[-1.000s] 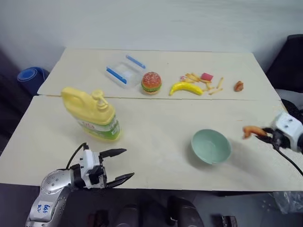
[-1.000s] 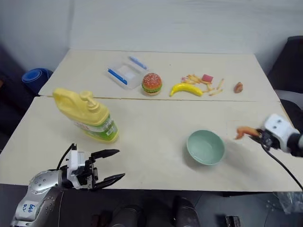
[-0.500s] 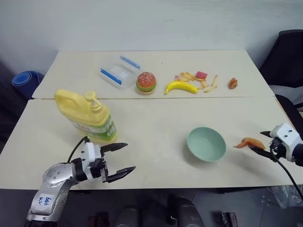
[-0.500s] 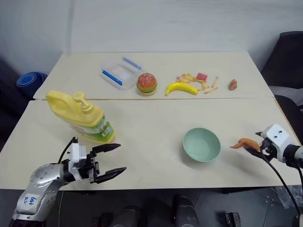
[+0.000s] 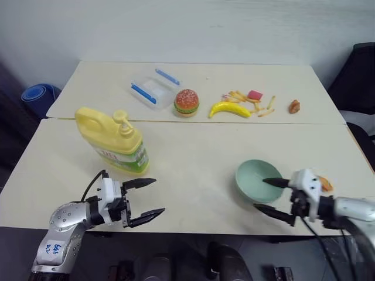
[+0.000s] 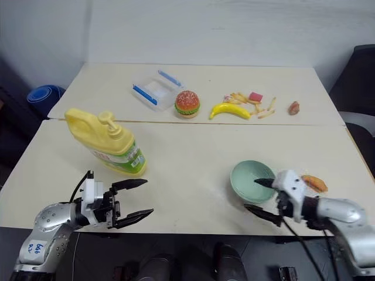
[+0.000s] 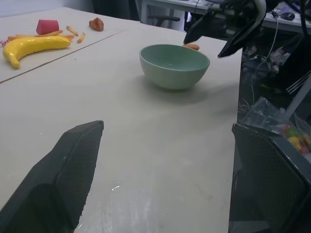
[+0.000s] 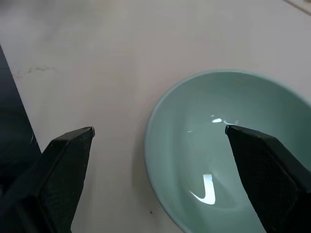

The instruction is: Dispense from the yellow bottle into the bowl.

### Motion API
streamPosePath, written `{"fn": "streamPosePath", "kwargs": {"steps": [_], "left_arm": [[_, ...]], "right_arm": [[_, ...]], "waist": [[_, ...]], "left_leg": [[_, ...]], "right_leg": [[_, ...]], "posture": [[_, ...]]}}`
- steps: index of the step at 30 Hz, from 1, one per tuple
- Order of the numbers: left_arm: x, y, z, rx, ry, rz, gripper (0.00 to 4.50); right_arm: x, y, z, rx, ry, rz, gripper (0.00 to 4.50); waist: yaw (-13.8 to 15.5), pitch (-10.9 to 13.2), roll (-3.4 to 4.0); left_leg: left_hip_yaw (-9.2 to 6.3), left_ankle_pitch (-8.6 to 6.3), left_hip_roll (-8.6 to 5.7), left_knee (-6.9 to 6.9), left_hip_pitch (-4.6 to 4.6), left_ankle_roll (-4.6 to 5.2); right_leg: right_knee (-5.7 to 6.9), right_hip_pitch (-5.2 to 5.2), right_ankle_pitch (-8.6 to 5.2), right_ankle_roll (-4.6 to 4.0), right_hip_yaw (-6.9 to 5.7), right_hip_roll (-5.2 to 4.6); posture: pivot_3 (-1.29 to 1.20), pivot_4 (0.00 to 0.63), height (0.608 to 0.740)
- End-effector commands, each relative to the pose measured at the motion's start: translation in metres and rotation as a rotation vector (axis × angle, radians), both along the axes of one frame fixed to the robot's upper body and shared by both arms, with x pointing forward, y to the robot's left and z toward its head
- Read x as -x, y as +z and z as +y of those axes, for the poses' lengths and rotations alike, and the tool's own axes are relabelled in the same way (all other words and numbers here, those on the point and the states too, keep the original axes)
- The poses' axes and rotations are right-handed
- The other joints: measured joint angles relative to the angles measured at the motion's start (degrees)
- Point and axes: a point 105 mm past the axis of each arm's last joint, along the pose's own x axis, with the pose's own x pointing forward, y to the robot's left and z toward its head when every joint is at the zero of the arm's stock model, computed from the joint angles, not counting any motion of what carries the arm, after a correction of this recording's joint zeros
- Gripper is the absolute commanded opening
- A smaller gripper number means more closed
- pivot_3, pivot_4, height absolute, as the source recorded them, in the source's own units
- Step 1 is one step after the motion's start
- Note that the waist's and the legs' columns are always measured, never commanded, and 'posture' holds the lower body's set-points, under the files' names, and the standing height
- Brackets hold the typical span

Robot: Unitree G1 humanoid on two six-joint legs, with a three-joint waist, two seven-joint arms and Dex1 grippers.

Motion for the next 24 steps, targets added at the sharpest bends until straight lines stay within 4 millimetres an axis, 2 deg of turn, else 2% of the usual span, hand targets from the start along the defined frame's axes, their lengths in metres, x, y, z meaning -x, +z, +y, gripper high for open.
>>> {"fn": "streamPosePath", "kwargs": {"steps": [1,3,7,11,14,16,19,22,24], "left_arm": [[-0.001,0.003,0.004,-0.005,0.015,-0.036,4.50],[-0.002,0.003,0.005,-0.002,0.026,-0.042,4.50],[0.002,0.003,0.008,0.004,0.053,-0.043,4.50],[0.003,0.007,0.014,0.040,0.118,-0.046,4.50],[0.005,0.020,0.022,0.118,0.195,-0.038,4.50],[0.010,0.026,0.025,0.161,0.218,-0.016,4.50],[0.031,0.043,0.033,0.210,0.225,0.036,4.50],[0.038,0.079,0.043,0.282,0.256,0.000,3.88],[0.032,0.106,0.047,0.327,0.284,-0.067,3.24]], "right_arm": [[-0.010,-0.014,0.009,0.051,-0.018,-0.036,4.32],[-0.012,-0.025,0.013,0.074,-0.006,-0.031,3.90],[-0.017,-0.034,0.024,0.093,-0.001,-0.031,2.45],[-0.028,-0.027,0.029,0.109,-0.007,-0.096,0.97],[-0.030,-0.013,0.040,0.118,0.080,-0.163,0.02],[-0.029,-0.005,0.047,0.125,0.147,-0.198,0.02],[-0.025,0.018,0.071,0.140,0.353,-0.263,0.02],[-0.028,0.042,0.097,0.156,0.522,-0.324,0.00],[-0.029,0.055,0.115,0.163,0.626,-0.343,0.00]], "waist": [[0.0,0.0,0.00],[-0.1,0.0,-0.02],[-0.1,0.0,-0.03],[-0.2,0.0,-0.06],[-0.3,0.0,-0.14],[-0.2,0.0,-0.16],[-0.9,0.0,-0.19],[-1.3,0.1,-0.26],[-1.1,0.1,-0.25]], "left_leg": [[0.00,0.01,-0.01,0.00,-0.01,0.01],[0.00,0.01,-0.01,0.00,-0.02,0.01],[-0.02,0.03,-0.02,0.00,-0.04,0.04],[0.00,0.03,-0.02,0.00,-0.03,0.04],[-0.01,0.03,-0.01,0.00,-0.02,0.04],[-0.05,0.03,0.02,0.00,-0.03,0.04],[-0.02,0.02,0.02,0.00,-0.08,0.05],[-0.08,0.03,0.03,0.04,-0.07,0.05],[-0.21,0.07,0.02,0.06,-0.06,0.02]], "right_leg": [[0.00,-0.01,0.00,0.00,0.00,0.00],[0.00,-0.01,0.00,0.00,-0.03,0.01],[-0.02,-0.01,0.00,0.00,-0.07,0.01],[0.01,-0.01,0.00,0.00,-0.05,0.01],[0.02,0.00,0.00,0.00,-0.05,0.01],[0.01,0.00,0.00,0.00,-0.07,0.02],[-0.02,-0.05,0.00,-0.01,-0.04,0.02],[-0.01,-0.02,-0.01,-0.02,-0.06,0.02],[0.03,0.01,-0.01,-0.07,-0.12,0.01]], "posture": [[0.00,0.150,0.740],[0.00,0.150,0.740],[0.00,0.150,0.740],[0.00,0.150,0.740],[0.00,0.150,0.740],[0.00,0.150,0.740],[0.00,0.150,0.740],[0.00,0.150,0.740],[0.00,0.150,0.740]]}}
